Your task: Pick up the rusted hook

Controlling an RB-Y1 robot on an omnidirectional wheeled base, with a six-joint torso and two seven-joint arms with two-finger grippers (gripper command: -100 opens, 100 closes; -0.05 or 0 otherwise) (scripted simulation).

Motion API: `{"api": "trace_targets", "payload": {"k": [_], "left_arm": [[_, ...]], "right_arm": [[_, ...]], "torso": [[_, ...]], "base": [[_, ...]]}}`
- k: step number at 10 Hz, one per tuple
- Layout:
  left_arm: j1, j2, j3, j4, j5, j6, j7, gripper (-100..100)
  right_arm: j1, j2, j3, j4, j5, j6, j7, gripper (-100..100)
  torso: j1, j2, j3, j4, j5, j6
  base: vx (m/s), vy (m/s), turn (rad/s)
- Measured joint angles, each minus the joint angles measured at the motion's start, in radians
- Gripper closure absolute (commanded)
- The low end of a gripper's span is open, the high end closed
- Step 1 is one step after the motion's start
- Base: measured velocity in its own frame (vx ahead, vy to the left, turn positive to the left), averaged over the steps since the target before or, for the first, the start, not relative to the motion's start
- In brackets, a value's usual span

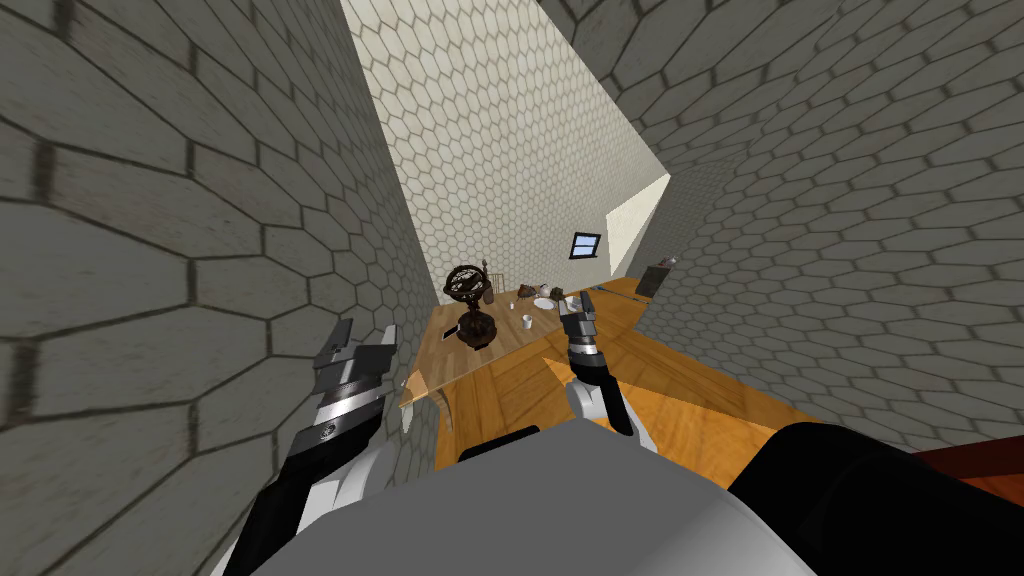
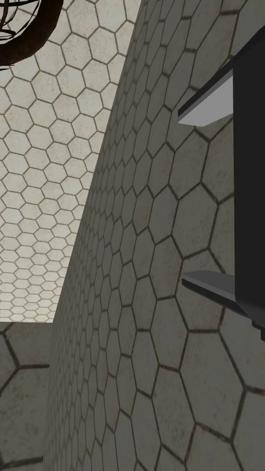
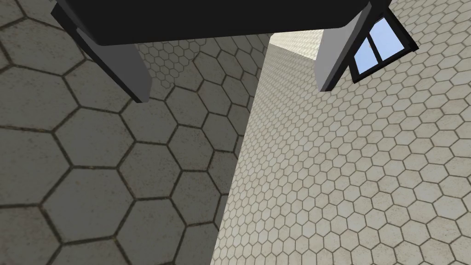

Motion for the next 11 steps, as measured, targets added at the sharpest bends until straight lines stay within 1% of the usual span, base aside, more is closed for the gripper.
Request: {"api": "trace_targets", "payload": {"k": [3,5,6,7,8,10,11], "left_arm": [[-0.007,0.081,0.003,0.022,0.000,0.021,-0.006,-100],[-0.026,0.129,0.007,0.044,0.000,0.059,-0.015,-100],[-0.034,0.156,0.018,0.057,0.004,0.081,-0.016,-100],[-0.042,0.169,0.018,0.075,0.002,0.100,-0.023,-100],[-0.062,0.181,0.020,0.106,0.000,0.120,-0.032,-100],[-0.071,0.200,0.027,0.122,0.002,0.162,-0.042,-100],[-0.087,0.206,0.032,0.141,0.003,0.182,-0.045,-100]], "right_arm": [[0.000,0.000,0.000,0.000,0.000,0.000,0.000,0],[0.000,0.000,0.000,0.000,0.000,0.000,0.000,0],[0.000,0.000,0.000,0.000,0.000,0.000,0.000,0],[0.000,0.000,0.000,0.000,0.000,0.000,0.000,0],[0.000,0.000,0.000,0.000,0.000,0.000,0.000,0],[0.000,0.000,0.000,0.000,0.000,0.000,0.000,0],[0.000,0.000,0.000,0.000,0.000,0.000,0.000,0]], "torso": [[-0.001,-0.002,-0.001,0.000,0.000,0.000],[-0.003,-0.002,-0.001,0.000,-0.001,0.000],[-0.003,-0.003,-0.002,-0.001,-0.001,0.000],[-0.003,-0.004,-0.002,-0.001,-0.001,0.000],[-0.004,-0.004,-0.002,-0.001,-0.001,0.000],[-0.003,-0.003,-0.002,-0.001,-0.001,0.000],[-0.002,-0.002,-0.001,-0.001,-0.001,0.000]], "base": [[0.022,-0.030,0.011],[0.037,-0.053,0.016],[0.056,-0.054,0.018],[0.044,-0.066,0.015],[0.053,-0.067,0.020],[0.029,-0.038,0.014],[0.039,-0.056,0.019]]}}
